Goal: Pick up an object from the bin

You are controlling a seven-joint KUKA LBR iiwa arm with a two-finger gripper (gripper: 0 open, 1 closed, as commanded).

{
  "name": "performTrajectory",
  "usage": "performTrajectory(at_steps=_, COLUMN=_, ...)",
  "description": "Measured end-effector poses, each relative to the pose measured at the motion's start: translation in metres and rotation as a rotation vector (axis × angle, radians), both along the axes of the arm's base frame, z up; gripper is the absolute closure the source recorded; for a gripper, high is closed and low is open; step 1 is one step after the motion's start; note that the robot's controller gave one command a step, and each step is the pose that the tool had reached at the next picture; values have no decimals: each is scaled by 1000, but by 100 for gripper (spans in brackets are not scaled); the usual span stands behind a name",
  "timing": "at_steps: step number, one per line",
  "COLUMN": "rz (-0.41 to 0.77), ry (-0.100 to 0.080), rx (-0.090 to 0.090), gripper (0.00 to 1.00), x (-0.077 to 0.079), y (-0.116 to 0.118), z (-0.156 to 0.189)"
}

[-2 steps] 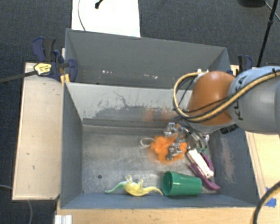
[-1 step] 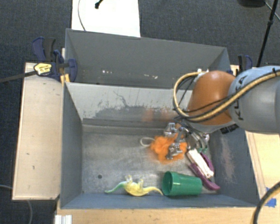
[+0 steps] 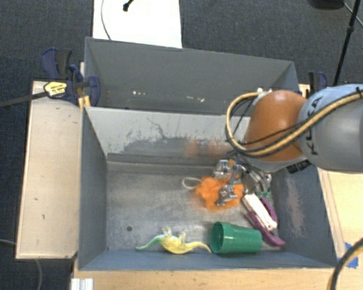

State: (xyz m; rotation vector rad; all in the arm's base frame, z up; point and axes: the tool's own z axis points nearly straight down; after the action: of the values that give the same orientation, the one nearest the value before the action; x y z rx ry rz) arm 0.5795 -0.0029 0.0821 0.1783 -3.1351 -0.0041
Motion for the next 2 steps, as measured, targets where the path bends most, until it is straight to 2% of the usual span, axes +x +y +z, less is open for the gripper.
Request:
performTrajectory(at_steps=1, rz=0, ry=2, rx=-1, gripper=100, x=-1, y=0, z=20)
performTrajectory(at_steps=2, rz=-1, ry=-3, rx=-2, gripper=100, x=1, y=-1, z=35)
